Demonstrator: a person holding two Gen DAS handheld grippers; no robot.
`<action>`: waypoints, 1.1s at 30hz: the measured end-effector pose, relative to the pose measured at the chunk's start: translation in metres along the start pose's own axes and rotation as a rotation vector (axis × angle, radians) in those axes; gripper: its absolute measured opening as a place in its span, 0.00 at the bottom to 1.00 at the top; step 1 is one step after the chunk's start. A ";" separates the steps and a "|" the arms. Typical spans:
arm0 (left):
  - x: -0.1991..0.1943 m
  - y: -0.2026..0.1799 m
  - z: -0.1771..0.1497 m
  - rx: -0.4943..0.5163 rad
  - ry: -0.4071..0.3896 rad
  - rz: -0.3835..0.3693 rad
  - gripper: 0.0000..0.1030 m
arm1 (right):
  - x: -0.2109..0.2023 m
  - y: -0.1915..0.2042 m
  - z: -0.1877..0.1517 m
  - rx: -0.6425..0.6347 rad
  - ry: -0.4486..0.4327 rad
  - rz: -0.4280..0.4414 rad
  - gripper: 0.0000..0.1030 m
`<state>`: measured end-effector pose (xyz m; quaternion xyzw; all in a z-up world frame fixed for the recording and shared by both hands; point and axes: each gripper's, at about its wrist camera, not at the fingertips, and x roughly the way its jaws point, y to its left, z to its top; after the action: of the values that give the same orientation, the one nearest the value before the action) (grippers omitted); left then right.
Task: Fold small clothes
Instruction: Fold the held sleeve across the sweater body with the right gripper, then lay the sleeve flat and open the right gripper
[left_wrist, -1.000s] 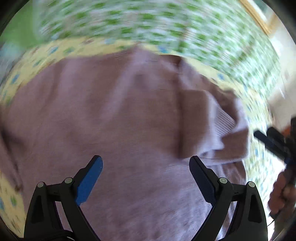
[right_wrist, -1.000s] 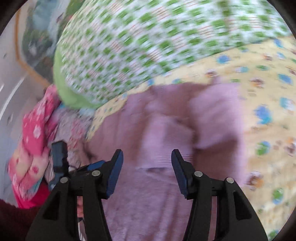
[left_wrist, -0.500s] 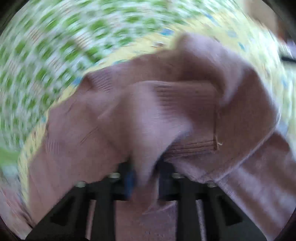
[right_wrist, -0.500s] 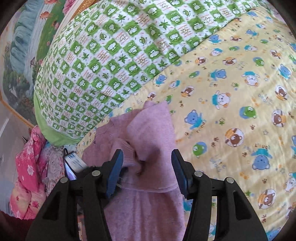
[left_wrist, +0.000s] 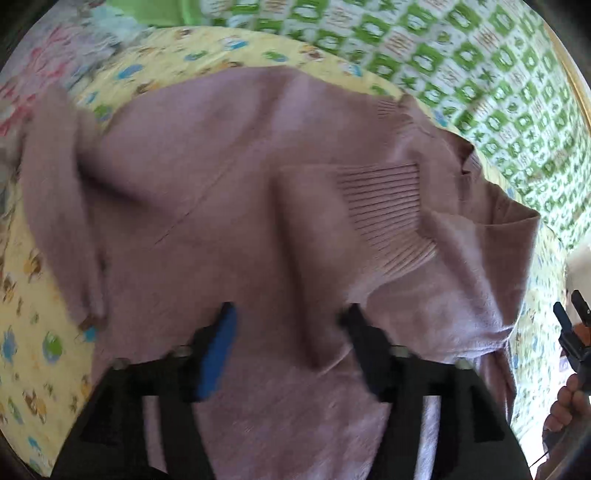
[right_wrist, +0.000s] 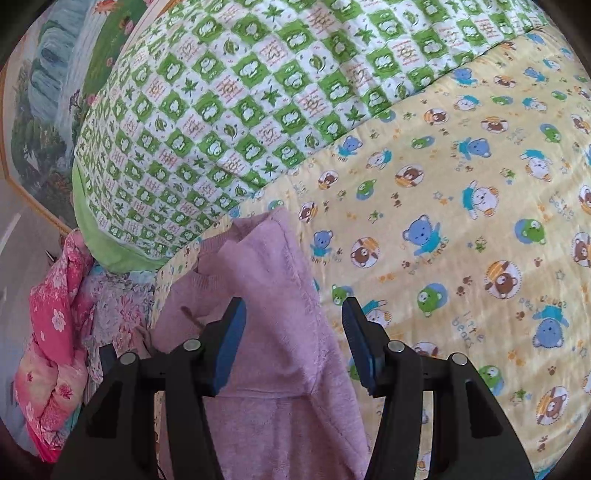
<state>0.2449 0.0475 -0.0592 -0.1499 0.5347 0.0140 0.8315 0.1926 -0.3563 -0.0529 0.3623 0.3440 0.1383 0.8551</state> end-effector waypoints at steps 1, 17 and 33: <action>-0.002 -0.001 -0.001 0.004 -0.006 0.005 0.72 | 0.004 0.002 -0.001 -0.009 0.009 -0.010 0.54; 0.017 -0.078 0.001 0.289 -0.128 0.313 0.78 | 0.133 0.069 0.002 -0.460 0.216 -0.278 0.09; 0.005 -0.136 -0.003 0.407 -0.200 0.214 0.80 | 0.078 -0.040 0.041 -0.105 0.102 -0.284 0.08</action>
<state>0.2689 -0.0838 -0.0327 0.0802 0.4545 0.0087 0.8871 0.2770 -0.3679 -0.0990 0.2573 0.4268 0.0519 0.8654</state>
